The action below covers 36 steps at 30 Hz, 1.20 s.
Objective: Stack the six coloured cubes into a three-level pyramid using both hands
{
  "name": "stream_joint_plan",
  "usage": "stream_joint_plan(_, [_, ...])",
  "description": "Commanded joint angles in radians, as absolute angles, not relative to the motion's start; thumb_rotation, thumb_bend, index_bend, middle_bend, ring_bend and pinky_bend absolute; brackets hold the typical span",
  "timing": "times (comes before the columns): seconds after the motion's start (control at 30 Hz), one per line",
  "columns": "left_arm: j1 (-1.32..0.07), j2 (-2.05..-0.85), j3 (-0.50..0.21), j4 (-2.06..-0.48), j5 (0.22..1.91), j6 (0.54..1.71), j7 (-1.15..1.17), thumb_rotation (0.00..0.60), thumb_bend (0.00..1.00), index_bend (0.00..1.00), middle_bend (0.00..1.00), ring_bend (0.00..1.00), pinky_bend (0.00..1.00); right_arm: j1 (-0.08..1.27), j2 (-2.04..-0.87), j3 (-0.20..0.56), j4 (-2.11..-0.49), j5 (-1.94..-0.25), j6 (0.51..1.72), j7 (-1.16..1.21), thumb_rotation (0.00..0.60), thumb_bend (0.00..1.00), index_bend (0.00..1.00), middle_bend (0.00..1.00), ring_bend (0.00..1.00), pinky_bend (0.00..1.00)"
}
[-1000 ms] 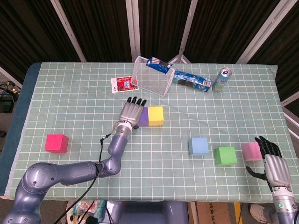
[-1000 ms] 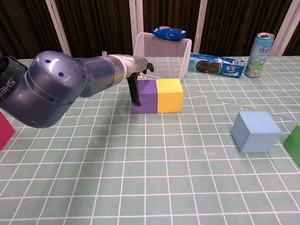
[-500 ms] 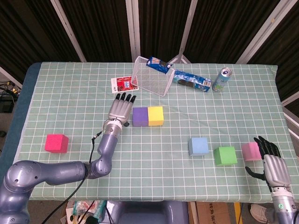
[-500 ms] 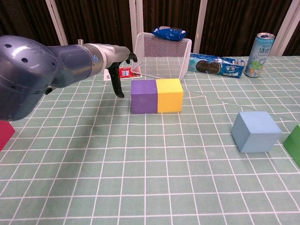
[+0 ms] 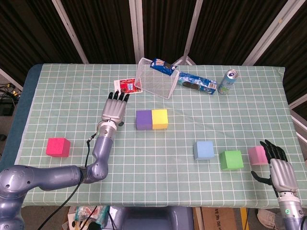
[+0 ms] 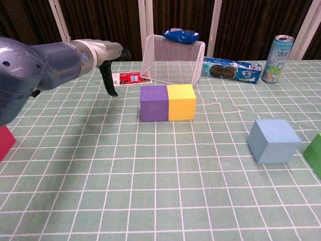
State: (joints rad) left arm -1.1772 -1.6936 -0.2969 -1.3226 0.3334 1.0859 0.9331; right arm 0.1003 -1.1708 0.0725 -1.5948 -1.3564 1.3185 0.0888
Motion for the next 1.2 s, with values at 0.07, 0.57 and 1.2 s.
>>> stream_joint_plan(0.07, [-1.181,-1.719,-0.299,-1.279,0.332,1.081,0.934,0.6,0.29,0.0,0.05,0.0,0.07,0.101,-1.171,0.073,-1.596,-1.355,1.316,0.091,0.6,0.24,0.0,0.0,0.0,0.0])
stream_joint_plan(0.57, [-1.223,-1.865,-0.32,-1.045,0.329,1.022,0.94,0.6,0.4,0.0,0.05,0.0,0.07,0.104,-1.164,0.076,-1.599,-1.343,1.299,0.117,0.6,0.24,0.0,0.0,0.0,0.0])
stream_joint_plan(1.2, [-1.268,-2.029,-0.37,-0.783,0.414,0.953,0.889,0.6,0.4,0.0,0.05,0.0,0.07,0.1,-1.161,0.076,-1.594,-1.342,1.303,0.132,0.6,0.24,0.0,0.0,0.0,0.0])
